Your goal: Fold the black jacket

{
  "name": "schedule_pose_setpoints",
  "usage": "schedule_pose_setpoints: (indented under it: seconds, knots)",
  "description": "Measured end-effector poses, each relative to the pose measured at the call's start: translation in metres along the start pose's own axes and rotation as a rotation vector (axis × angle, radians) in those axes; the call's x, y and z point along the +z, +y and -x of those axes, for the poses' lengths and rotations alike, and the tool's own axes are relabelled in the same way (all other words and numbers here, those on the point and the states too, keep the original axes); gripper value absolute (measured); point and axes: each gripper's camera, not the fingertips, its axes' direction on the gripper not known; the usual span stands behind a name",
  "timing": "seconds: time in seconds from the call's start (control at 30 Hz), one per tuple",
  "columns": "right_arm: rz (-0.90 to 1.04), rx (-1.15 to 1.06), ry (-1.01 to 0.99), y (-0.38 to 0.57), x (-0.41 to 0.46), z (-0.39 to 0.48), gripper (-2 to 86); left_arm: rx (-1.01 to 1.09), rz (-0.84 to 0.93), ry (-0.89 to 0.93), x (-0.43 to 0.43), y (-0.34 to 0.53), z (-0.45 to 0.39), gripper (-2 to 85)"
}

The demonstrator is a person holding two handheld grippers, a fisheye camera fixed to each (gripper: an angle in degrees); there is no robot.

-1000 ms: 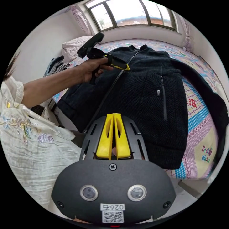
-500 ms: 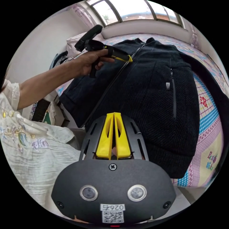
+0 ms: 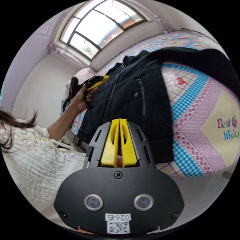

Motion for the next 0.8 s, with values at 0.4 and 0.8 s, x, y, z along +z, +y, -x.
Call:
schedule_pose_setpoints:
  seconds: [0.4,0.8]
  knots:
    - [-0.281,0.276,0.143,0.023,-0.048,-0.061,-0.8,0.206,0.231,0.029,0.156,-0.002,-0.084,-1.0]
    - [-0.517,0.475,0.326,0.037,-0.049,-0.085,7.3,0.548,0.266,0.088,0.253,0.005,-0.183,7.6]
